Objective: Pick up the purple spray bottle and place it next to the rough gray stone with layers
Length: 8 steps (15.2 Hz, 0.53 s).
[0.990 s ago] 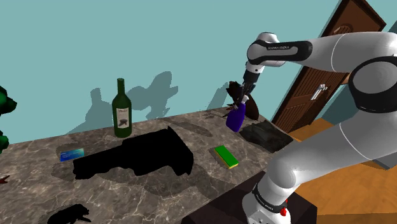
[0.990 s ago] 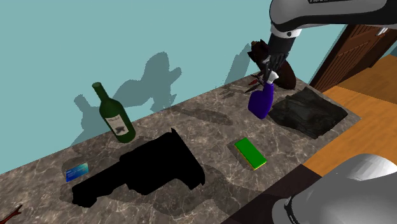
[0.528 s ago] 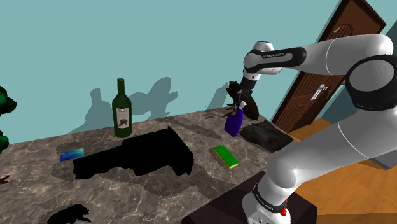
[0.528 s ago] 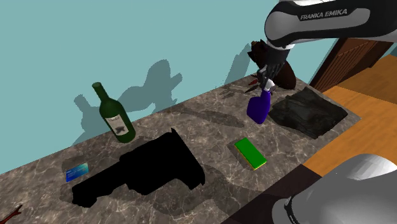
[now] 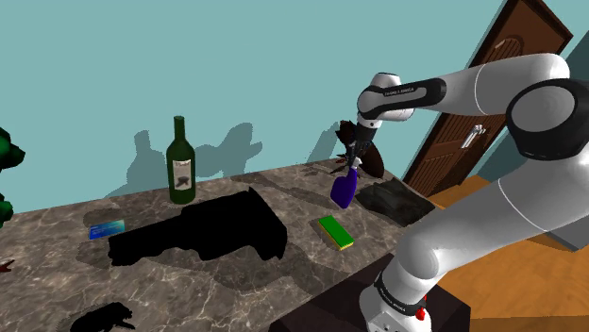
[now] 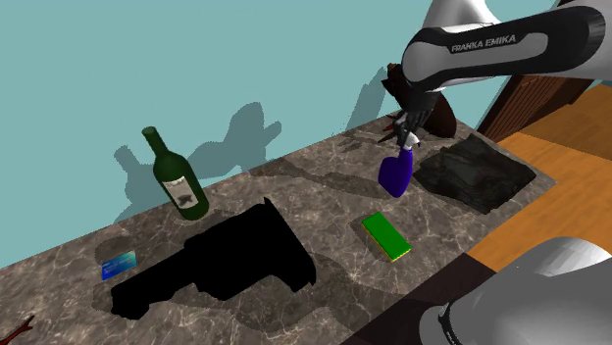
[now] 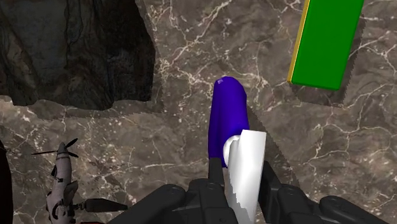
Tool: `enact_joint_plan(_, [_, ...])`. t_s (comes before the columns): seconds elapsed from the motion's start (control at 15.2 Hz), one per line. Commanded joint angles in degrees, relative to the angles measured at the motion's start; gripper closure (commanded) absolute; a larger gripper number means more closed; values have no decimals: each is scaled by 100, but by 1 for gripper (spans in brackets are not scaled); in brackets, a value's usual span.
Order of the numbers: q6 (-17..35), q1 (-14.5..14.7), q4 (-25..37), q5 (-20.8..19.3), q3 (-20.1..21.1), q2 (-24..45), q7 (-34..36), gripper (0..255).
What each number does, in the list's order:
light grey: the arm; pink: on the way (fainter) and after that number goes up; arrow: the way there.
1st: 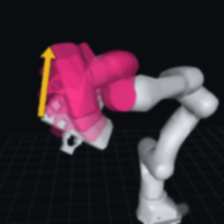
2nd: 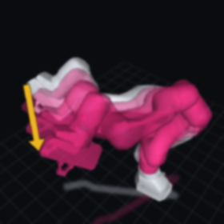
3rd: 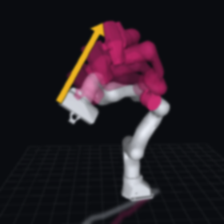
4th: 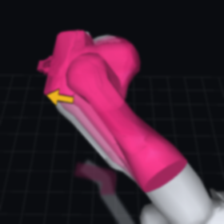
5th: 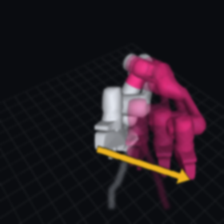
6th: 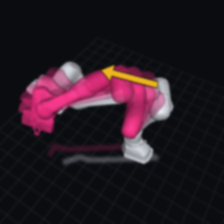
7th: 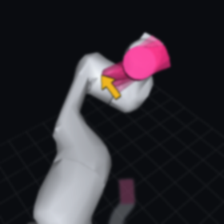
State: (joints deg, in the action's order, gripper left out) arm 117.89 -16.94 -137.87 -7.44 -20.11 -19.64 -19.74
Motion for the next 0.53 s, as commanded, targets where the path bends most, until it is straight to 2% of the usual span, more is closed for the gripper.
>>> enact_joint_plan(0.0, [21, 2, -9, 2, 0, 9, 1, 255])
enact_joint_plan(0.26, [21, 2, -9, 2, 0, 9, 1, 255])
enact_joint_plan(0.33, [21, 2, -9, 2, 0, 9, 1, 0])
enact_joint_plan(0.46, [22, 2, -9, 2, 0, 9, 1, 0])
